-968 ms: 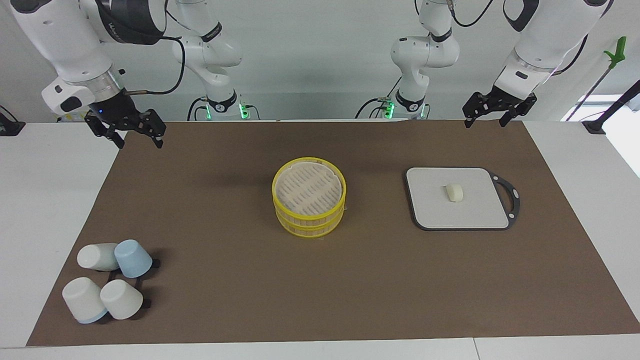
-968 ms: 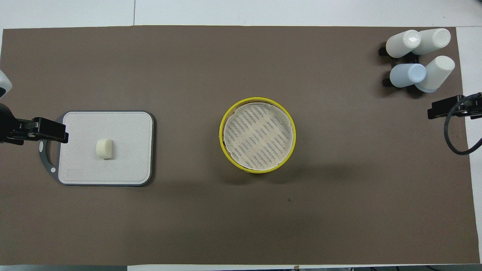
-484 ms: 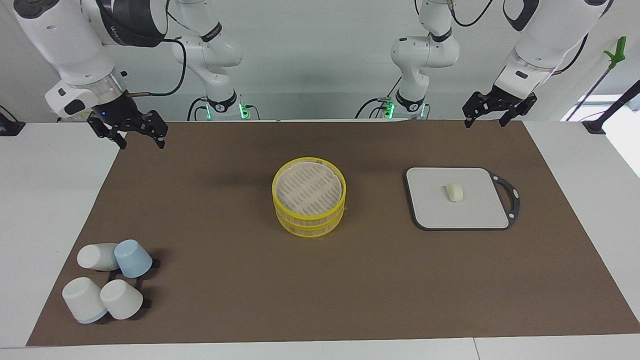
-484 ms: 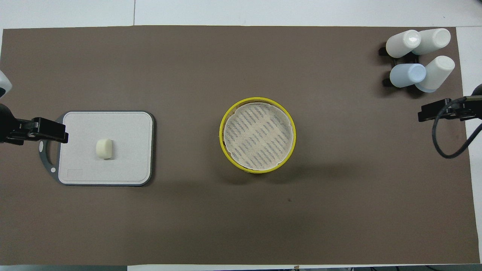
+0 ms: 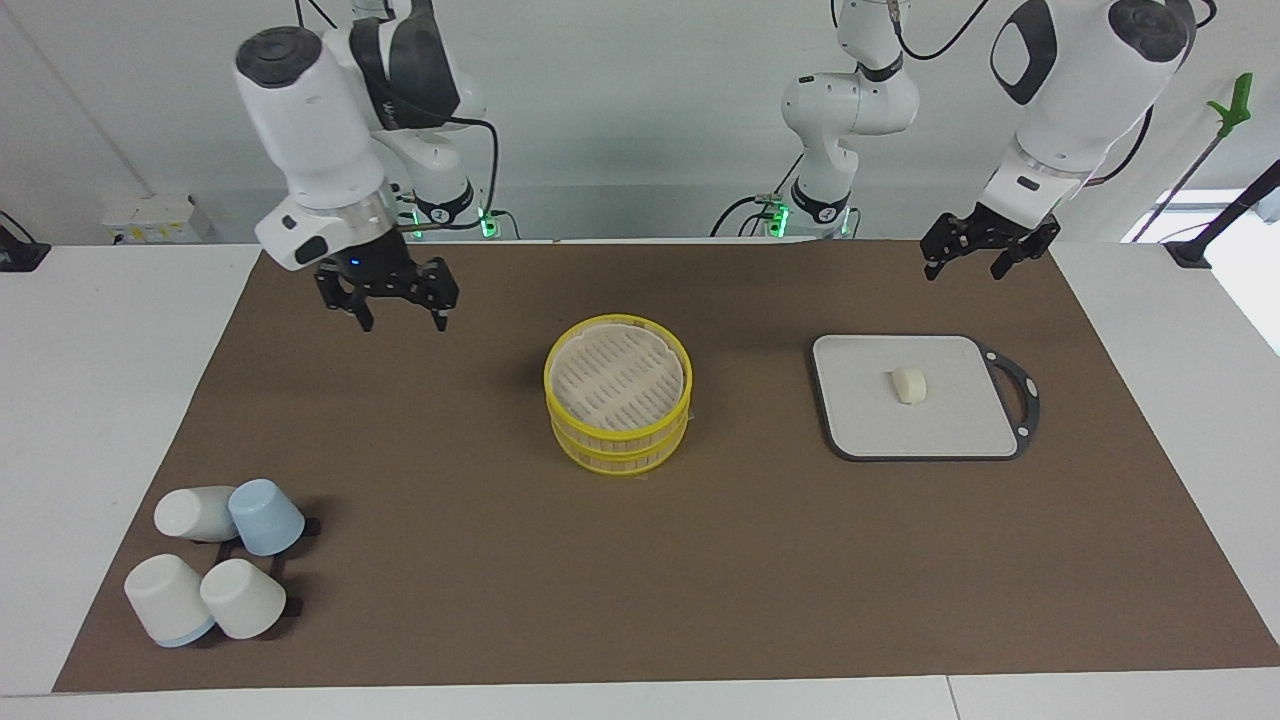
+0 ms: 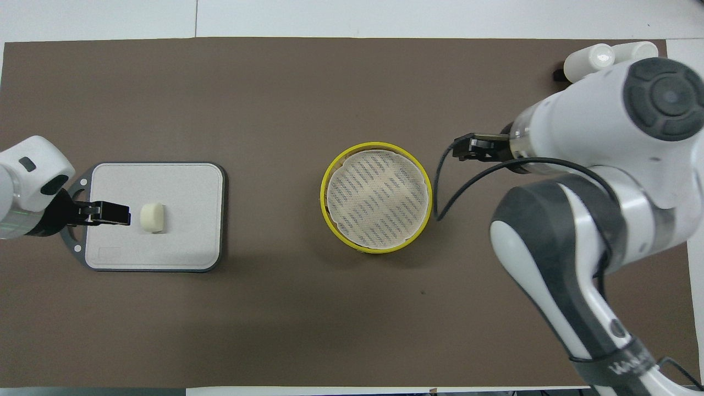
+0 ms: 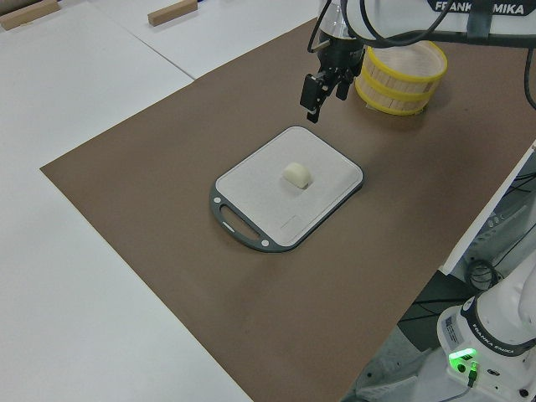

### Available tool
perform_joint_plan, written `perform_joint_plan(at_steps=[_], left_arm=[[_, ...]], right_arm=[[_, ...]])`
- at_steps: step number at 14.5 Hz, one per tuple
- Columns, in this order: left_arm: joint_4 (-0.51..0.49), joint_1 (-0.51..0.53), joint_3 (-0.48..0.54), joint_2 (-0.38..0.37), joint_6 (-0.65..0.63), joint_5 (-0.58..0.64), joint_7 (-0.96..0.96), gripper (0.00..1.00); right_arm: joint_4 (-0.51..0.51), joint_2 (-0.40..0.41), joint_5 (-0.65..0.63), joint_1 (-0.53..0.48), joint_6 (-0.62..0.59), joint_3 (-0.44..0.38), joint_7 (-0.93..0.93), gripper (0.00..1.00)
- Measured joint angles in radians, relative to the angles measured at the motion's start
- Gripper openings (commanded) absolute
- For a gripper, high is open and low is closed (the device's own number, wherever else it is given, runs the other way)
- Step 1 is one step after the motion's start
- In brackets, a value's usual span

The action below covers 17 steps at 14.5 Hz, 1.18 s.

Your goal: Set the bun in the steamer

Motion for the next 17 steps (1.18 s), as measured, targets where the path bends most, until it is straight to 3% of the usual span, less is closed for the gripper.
perform_joint_plan(at_steps=[4, 6, 10, 14, 17], left_arm=[[-0.220, 0.000, -0.001, 0.034, 0.286, 0.000, 0.005, 1.00], [-0.268, 0.000, -0.001, 0.078, 0.387, 0.000, 0.005, 1.00], [-0.273, 0.000, -0.001, 0.162, 0.489, 0.000, 0.006, 1.00], [-0.273, 0.003, -0.001, 0.183, 0.519, 0.000, 0.045, 1.00], [-0.273, 0.009, -0.001, 0.189, 0.526, 0.000, 0.065, 0.80]], right_arm=[[0.149, 0.163, -0.002, 0.207, 0.011, -0.001, 0.285, 0.99], [0.199, 0.226, -0.005, 0.280, 0.011, -0.003, 0.329, 0.99], [0.285, 0.333, -0.039, 0.360, 0.010, -0.006, 0.351, 0.99], [0.297, 0.347, -0.039, 0.369, 0.004, -0.005, 0.351, 0.99], [0.293, 0.353, -0.039, 0.386, 0.005, -0.005, 0.352, 0.99]])
